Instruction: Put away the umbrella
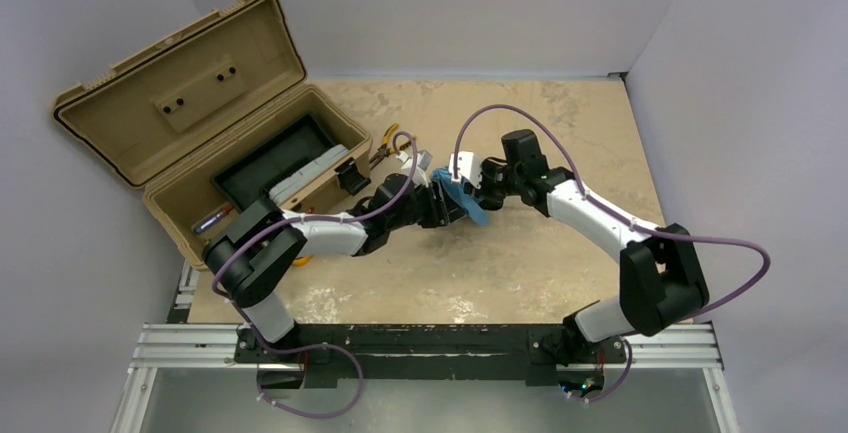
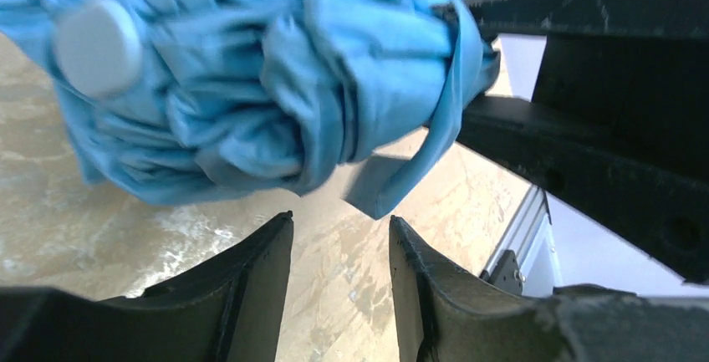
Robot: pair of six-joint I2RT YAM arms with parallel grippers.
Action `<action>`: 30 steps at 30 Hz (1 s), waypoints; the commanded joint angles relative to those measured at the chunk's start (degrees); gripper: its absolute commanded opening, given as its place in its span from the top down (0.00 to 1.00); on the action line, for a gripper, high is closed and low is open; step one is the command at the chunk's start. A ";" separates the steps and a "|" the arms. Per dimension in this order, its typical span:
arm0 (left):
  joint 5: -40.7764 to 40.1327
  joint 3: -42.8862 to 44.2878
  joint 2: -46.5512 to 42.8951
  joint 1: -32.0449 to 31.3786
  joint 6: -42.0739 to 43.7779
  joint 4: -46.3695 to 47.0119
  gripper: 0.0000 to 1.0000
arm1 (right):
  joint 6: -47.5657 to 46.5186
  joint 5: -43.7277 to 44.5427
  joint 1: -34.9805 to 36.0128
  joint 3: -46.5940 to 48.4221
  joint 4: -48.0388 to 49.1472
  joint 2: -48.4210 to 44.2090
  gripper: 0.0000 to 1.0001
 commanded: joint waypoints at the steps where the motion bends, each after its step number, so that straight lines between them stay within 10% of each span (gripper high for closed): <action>1: 1.20 -2.60 -2.35 -1.13 -1.56 7.03 0.56 | 0.69 -1.79 0.12 3.09 2.94 -1.65 1.00; 12: -0.64 -8.91 -11.68 -2.32 -1.06 3.49 0.55 | 0.32 -0.98 0.12 2.71 3.62 -1.02 1.00; 30: -1.30 -2.01 5.50 -3.51 -8.28 19.85 0.47 | 0.72 -1.69 0.12 3.68 2.53 -1.28 1.00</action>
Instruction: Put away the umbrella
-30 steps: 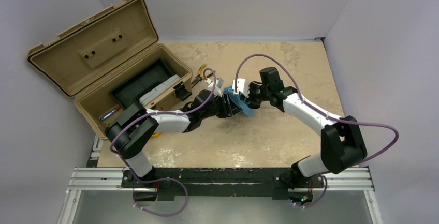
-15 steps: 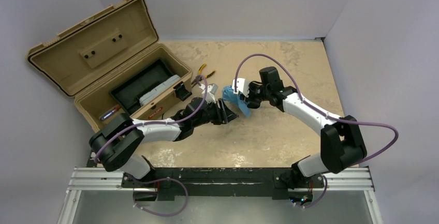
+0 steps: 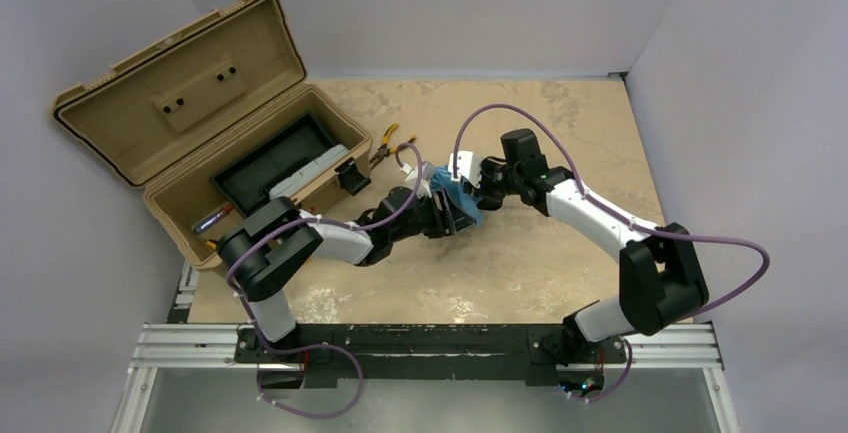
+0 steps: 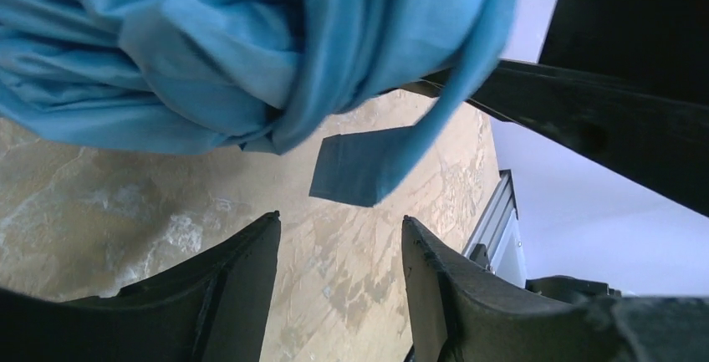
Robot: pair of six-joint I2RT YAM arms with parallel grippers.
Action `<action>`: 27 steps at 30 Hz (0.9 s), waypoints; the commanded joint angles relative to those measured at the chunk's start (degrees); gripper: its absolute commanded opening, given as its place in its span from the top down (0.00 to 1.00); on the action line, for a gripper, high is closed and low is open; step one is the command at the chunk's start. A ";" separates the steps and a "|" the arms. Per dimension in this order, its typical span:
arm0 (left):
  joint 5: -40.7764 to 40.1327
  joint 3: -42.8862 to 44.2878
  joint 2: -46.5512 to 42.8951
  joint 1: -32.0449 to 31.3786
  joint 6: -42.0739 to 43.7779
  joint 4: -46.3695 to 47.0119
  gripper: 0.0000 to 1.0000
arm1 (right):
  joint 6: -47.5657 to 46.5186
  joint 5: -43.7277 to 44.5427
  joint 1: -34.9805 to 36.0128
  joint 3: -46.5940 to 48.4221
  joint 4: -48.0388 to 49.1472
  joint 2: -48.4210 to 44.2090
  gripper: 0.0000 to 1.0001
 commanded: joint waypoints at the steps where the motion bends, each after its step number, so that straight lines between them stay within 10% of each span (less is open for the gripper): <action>1: -0.98 2.42 3.83 -0.36 -2.37 10.62 0.48 | 0.53 -1.59 0.17 3.33 2.20 -0.80 1.00; 10: -0.99 5.32 5.94 -0.36 -1.58 10.23 0.63 | 0.51 -1.66 0.17 2.93 2.19 -0.87 1.00; 15: 0.37 5.57 7.24 -0.12 -1.14 12.78 1.00 | 0.59 -1.58 0.16 2.93 2.04 -1.19 1.00; 27: 7.02 -10.68 5.83 4.59 -8.34 32.98 0.94 | 0.32 -1.43 -0.64 3.28 1.53 -1.64 1.00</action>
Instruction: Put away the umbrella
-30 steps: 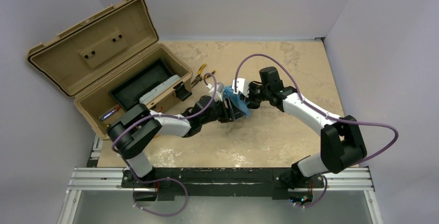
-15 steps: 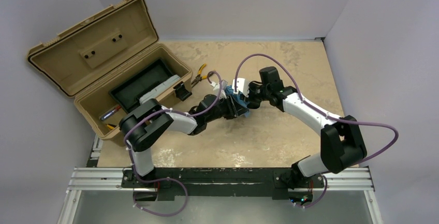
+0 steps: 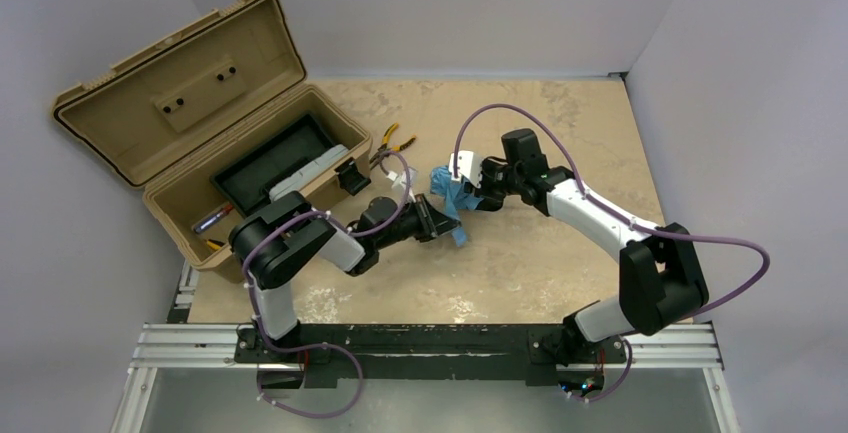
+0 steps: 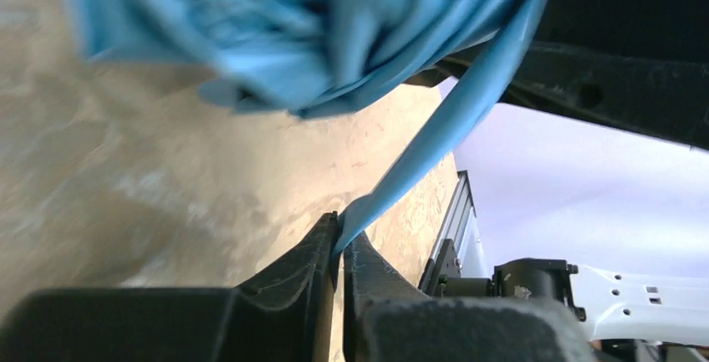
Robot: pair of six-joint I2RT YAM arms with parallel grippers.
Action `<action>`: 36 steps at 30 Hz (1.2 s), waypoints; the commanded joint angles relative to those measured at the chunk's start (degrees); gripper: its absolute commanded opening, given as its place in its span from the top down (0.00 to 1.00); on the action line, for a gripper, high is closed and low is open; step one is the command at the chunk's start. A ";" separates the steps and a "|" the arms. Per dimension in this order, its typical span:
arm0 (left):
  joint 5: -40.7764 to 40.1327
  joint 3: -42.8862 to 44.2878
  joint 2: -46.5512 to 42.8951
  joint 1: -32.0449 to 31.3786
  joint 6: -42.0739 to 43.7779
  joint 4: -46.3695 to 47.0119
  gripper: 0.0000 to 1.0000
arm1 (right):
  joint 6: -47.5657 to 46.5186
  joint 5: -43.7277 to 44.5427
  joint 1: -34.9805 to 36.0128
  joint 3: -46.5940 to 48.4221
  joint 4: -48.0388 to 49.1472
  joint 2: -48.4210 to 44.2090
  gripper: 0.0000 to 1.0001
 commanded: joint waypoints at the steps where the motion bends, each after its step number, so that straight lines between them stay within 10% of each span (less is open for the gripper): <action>1: 1.56 -6.22 0.44 2.22 -5.39 15.86 0.91 | 0.28 -1.46 -0.40 3.20 1.91 -1.55 1.00; 12: 3.66 -11.82 -2.72 4.01 -4.58 16.63 0.66 | 0.04 0.65 -0.80 3.27 1.82 -1.32 1.00; 23: -18.83 -7.90 -38.55 -2.46 16.71 -41.24 0.28 | 0.73 1.53 -0.89 4.41 1.79 -0.63 1.00; 36: -35.62 8.81 -30.93 -13.71 19.99 -54.35 0.33 | 7.44 4.01 -1.54 7.82 -2.87 -0.49 1.00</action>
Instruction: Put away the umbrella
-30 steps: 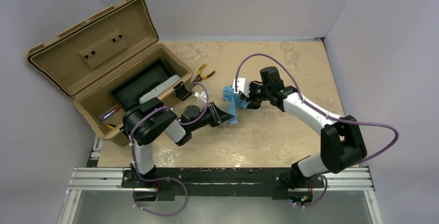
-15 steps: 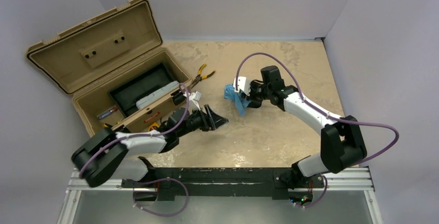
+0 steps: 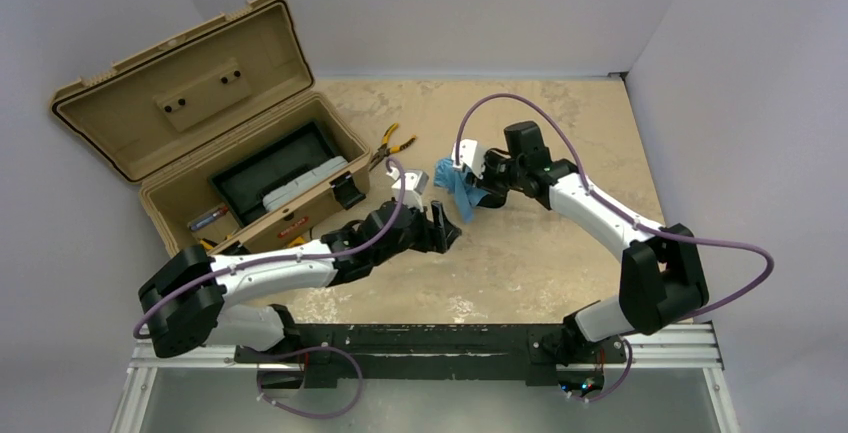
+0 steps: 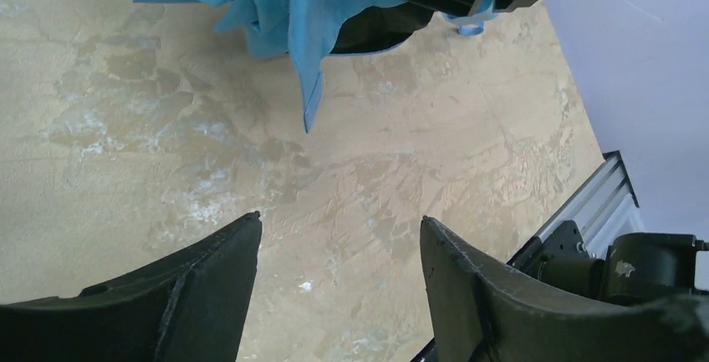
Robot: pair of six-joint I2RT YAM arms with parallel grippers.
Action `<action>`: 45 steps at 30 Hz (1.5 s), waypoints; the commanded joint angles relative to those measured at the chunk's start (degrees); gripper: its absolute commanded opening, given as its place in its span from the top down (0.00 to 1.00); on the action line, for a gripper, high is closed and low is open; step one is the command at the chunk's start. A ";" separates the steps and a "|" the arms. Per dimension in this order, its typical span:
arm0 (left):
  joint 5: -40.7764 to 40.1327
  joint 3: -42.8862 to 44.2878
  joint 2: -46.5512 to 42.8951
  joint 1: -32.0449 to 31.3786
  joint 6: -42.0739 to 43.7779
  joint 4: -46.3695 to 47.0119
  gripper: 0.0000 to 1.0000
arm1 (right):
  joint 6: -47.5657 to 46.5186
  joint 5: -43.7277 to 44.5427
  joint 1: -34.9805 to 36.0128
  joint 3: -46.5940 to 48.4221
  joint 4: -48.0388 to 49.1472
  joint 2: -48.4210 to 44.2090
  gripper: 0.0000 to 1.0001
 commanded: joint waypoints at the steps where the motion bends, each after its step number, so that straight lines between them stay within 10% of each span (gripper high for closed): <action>1: -12.97 5.44 0.89 -3.27 1.38 -5.37 0.33 | 5.35 3.22 -0.63 5.53 -0.95 -0.81 1.00; 25: -4.15 12.27 14.11 1.54 -3.07 11.27 0.35 | 16.50 2.85 -0.59 15.37 -6.55 -3.94 1.00; 30: -3.93 13.71 15.73 2.11 -3.74 10.32 0.50 | 17.32 2.47 -0.59 16.00 -6.39 -4.50 1.00; 38: 4.72 12.59 14.72 6.17 -4.59 16.86 1.00 | 17.33 2.19 -0.59 15.32 -6.73 -5.74 1.00; 45: 16.54 9.59 12.59 8.32 -9.24 28.19 1.00 | 17.95 3.19 -0.87 14.26 -5.35 -6.64 1.00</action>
